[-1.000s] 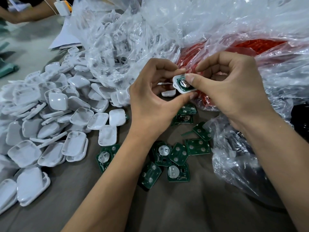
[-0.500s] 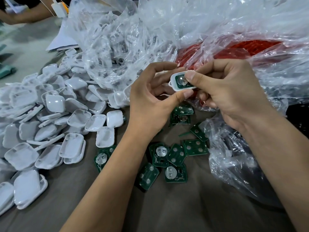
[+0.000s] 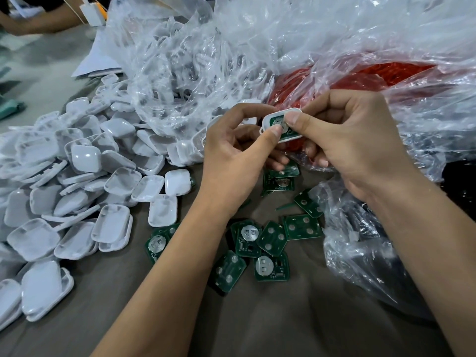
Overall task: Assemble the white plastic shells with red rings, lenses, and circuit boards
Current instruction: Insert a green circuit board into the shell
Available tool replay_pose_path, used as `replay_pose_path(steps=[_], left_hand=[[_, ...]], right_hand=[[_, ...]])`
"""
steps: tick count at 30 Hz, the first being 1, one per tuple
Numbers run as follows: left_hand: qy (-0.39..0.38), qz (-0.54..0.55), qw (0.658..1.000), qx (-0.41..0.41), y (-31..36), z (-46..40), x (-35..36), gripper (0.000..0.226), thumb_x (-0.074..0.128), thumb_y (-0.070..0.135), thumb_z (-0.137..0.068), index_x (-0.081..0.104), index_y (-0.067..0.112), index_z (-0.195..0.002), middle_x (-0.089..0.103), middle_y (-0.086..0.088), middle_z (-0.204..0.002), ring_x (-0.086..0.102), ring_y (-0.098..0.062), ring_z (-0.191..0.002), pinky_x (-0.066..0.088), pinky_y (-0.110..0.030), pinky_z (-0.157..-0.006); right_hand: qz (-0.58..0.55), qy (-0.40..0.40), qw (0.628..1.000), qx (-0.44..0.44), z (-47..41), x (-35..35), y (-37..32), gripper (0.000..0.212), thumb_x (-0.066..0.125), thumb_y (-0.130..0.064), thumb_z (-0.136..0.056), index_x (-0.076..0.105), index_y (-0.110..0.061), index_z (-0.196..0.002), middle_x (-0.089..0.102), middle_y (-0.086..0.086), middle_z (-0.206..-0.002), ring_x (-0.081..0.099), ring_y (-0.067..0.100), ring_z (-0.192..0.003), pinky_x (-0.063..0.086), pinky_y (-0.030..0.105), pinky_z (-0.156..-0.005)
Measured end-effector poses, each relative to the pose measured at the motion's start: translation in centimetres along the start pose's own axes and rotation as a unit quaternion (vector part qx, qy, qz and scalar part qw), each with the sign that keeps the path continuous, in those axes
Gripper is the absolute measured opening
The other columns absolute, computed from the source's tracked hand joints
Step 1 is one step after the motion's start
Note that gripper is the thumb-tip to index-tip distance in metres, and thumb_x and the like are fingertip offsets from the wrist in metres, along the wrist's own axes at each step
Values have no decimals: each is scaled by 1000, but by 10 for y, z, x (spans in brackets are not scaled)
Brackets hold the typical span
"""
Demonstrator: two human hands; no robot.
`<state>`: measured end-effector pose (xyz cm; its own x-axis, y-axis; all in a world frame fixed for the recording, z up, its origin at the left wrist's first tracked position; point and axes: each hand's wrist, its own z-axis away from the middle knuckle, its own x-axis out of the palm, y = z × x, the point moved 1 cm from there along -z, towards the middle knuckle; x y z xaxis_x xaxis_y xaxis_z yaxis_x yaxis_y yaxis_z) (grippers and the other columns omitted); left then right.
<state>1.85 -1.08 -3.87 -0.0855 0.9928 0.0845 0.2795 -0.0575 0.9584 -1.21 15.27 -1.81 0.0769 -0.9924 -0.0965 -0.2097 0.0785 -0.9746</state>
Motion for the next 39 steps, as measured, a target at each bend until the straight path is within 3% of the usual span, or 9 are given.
replay_pose_path(steps=[5, 16, 19, 24, 30, 39], left_hand=[[0, 7, 1000, 7, 1, 0, -1, 13, 65, 0, -98, 64, -1, -110, 67, -27, -75, 69, -29, -56, 55, -29, -55], [-29, 34, 999, 8, 1, -1, -4, 15, 66, -1, -96, 70, 6, -108, 70, -9, -74, 68, -27, -58, 53, -27, -55], [-34, 37, 999, 2, 1, -1, -6, 17, 65, -1, -96, 72, 8, -109, 70, -12, -75, 67, -25, -58, 53, -27, -55], [-34, 39, 999, -12, 0, -3, -9, 23, 63, -1, -96, 72, 6, -115, 62, -30, -79, 64, -22, -55, 51, -25, -53], [-45, 46, 998, -21, -1, -4, -12, 27, 62, 1, -94, 72, 4, -119, 59, -27, -82, 58, -18, -53, 46, -24, -51], [-46, 18, 999, -12, -6, -5, -12, 33, 60, 4, -95, 73, 11, -124, 71, -8, -85, 57, -17, -57, 45, -25, -50]], right_hand=[[3, -7, 1000, -5, 0, -1, 0, 17, 84, -25, -88, 73, -15, -79, 70, 15, -66, 57, 18, -44, 39, 21, -39], [38, -5, 999, -12, -1, -3, -2, 25, 87, -26, -85, 73, -6, -82, 69, 4, -60, 53, 16, -39, 38, 20, -38], [38, -8, 999, -6, 0, -4, -3, 27, 87, -27, -84, 72, -4, -82, 68, 4, -59, 52, 17, -38, 36, 20, -37], [65, -12, 998, -18, 1, -3, -5, 33, 88, -33, -82, 71, -6, -77, 69, 8, -59, 53, 18, -38, 37, 21, -39], [64, -27, 998, -10, 1, -4, -5, 36, 88, -34, -82, 70, -4, -75, 66, 11, -56, 52, 18, -37, 34, 18, -37], [-7, -73, 996, 52, -3, -6, -6, 21, 74, -24, -95, 76, -7, -84, 69, 12, -65, 54, 17, -45, 35, 19, -34]])
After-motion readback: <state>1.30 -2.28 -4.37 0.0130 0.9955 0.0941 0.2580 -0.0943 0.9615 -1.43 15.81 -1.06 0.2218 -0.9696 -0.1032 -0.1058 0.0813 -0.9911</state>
